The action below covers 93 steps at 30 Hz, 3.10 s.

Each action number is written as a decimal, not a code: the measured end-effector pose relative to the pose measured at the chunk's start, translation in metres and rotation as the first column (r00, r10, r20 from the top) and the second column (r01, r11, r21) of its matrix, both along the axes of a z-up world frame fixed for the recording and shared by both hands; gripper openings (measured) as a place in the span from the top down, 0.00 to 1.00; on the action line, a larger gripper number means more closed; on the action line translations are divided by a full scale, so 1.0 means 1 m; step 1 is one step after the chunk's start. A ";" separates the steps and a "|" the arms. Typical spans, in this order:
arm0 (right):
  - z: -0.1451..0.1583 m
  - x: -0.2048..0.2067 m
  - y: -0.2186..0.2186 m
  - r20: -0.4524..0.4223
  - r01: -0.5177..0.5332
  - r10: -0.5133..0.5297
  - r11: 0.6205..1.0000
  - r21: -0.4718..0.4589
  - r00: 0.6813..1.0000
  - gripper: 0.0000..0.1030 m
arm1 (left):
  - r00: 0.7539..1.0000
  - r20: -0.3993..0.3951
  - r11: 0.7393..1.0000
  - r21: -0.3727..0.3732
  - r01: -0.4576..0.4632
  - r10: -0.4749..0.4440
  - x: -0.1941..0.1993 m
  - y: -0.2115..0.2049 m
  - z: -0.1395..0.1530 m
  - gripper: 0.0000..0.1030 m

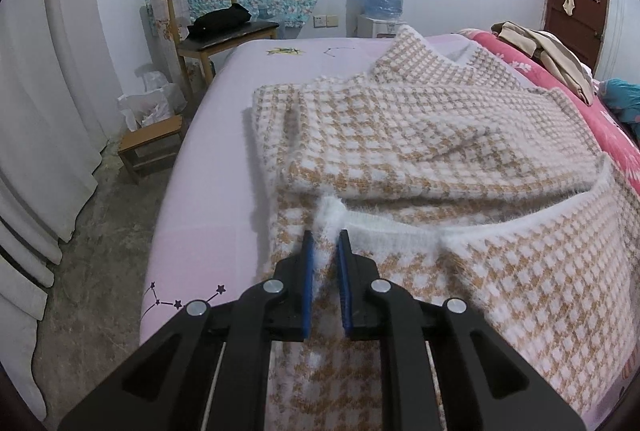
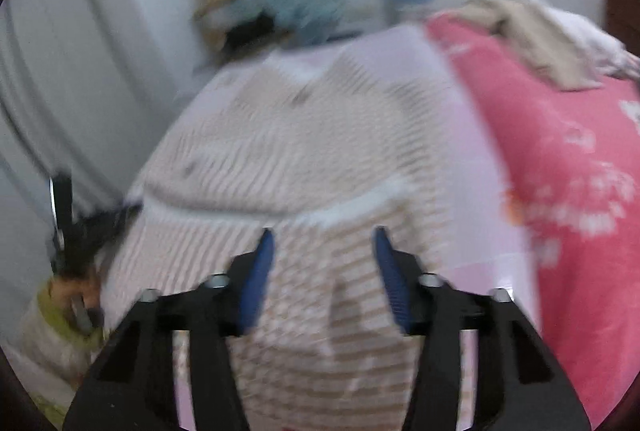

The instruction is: Fold large clothes

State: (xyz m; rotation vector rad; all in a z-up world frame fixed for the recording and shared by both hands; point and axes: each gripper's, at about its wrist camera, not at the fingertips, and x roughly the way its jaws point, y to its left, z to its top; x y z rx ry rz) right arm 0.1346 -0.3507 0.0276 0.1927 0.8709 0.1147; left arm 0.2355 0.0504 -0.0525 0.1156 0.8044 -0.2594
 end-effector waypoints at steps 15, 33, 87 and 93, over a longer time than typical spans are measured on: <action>-0.054 0.047 0.020 -0.161 0.046 -0.048 0.999 -0.022 0.986 0.89 | 0.936 0.034 0.889 -0.304 0.343 -0.350 -0.074 -0.039 0.058 0.81; -0.014 -0.007 0.082 -0.058 -0.210 0.209 0.978 -0.011 0.976 0.86 | 0.882 -0.099 0.869 -0.250 0.426 -0.461 -0.082 -0.094 0.001 0.81; -0.061 -0.017 0.124 -0.125 -0.270 0.253 0.950 -0.155 0.959 0.59 | 0.897 -0.162 0.893 -0.268 0.362 -0.412 -0.115 -0.033 -0.005 0.66; -0.034 -0.037 0.102 -0.069 -0.194 0.184 0.964 -0.182 0.980 0.50 | 0.923 -0.107 0.912 -0.229 0.340 -0.371 -0.118 -0.014 0.018 0.65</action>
